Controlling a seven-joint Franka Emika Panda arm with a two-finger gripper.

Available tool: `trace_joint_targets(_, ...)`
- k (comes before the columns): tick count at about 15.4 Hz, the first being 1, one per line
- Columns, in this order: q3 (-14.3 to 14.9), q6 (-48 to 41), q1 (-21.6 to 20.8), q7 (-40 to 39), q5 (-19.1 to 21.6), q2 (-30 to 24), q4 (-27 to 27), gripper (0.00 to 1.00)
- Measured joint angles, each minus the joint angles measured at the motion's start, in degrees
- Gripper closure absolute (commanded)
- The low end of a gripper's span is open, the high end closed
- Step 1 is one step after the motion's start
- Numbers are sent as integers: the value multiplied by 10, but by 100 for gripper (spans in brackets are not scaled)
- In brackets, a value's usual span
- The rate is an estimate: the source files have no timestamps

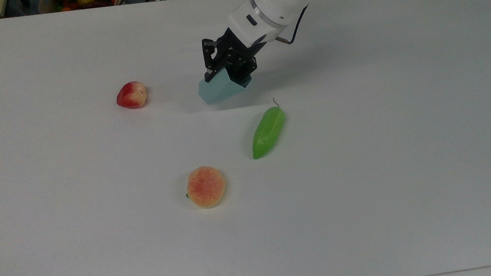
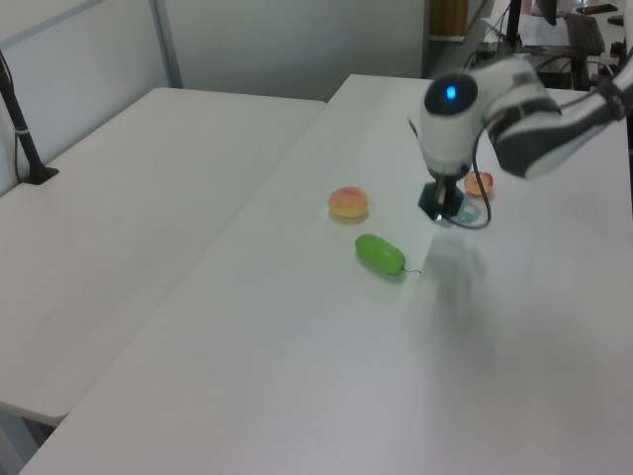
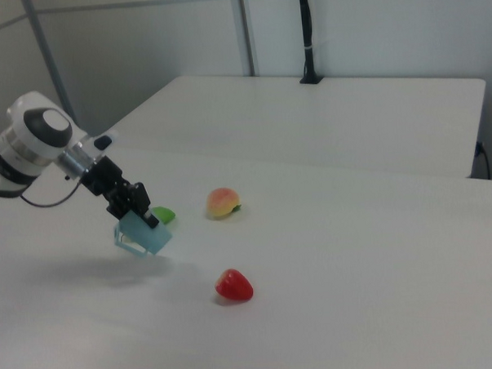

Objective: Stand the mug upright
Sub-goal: 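Rotate the mug upward so it stands on its base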

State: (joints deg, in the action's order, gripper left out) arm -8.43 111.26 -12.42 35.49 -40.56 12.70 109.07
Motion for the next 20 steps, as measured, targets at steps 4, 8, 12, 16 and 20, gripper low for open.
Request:
trace_joint_targets(4, 15, -8, 20, -113, 140, -29, -48, 100)
trace_joint_targets(8, 74, -11, 25, -276, 330, -41, -69, 100)
trace_joint_targets(12, 137, -10, 26, -420, 461, -41, -72, 100)
trace_joint_targets(16, 168, 32, 26, -462, 480, -36, -67, 100)
trace_joint_targets(20, 180, 73, 26, -478, 483, -7, -59, 100)
